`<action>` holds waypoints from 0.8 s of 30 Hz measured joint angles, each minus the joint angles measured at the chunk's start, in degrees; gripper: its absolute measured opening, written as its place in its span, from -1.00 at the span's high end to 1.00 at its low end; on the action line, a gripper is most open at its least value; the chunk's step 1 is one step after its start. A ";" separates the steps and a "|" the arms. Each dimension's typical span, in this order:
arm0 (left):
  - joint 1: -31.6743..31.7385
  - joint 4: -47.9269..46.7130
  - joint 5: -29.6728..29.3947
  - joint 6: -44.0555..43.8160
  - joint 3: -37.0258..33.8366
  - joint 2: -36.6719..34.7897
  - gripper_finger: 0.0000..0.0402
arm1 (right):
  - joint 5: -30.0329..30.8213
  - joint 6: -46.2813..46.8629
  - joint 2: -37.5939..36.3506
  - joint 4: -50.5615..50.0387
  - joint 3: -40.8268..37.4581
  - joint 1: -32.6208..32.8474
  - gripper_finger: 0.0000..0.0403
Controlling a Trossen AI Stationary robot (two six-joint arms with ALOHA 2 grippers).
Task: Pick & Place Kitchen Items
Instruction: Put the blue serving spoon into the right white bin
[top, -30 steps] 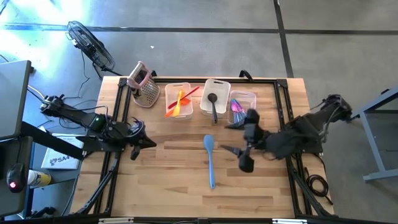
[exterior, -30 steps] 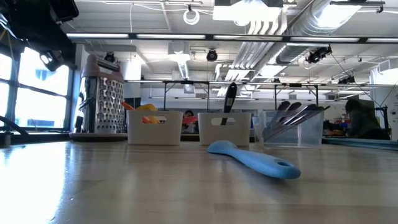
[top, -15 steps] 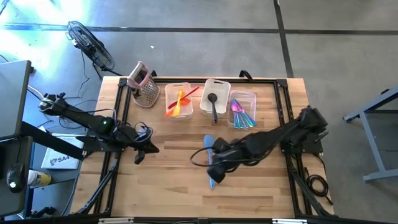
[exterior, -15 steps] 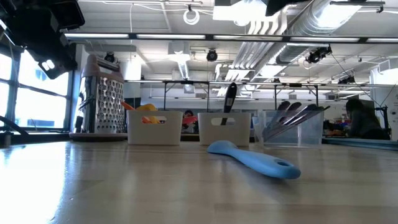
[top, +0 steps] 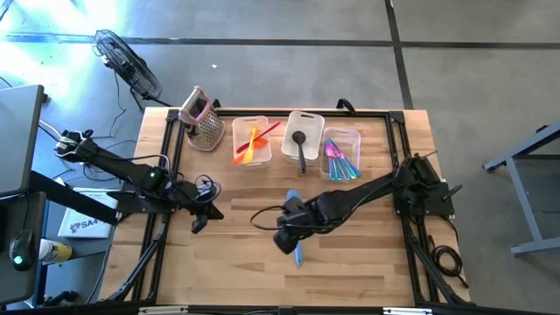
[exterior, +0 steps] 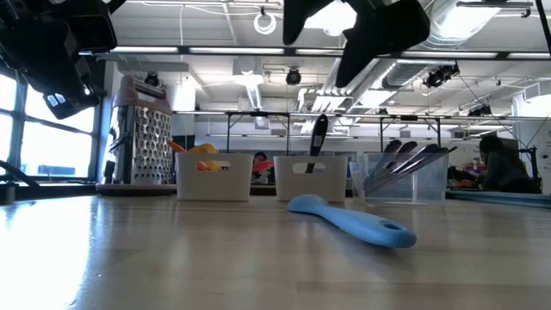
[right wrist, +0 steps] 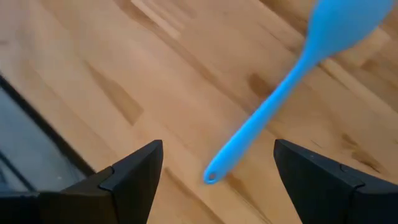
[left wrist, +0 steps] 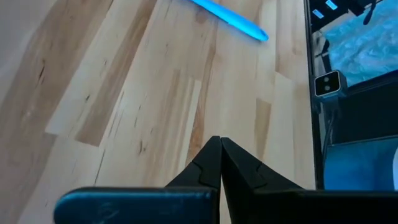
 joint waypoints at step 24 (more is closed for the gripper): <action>0.00 -1.47 -0.48 2.09 0.00 0.01 1.00 | 0.03 6.98 2.03 5.91 -0.07 1.59 -0.49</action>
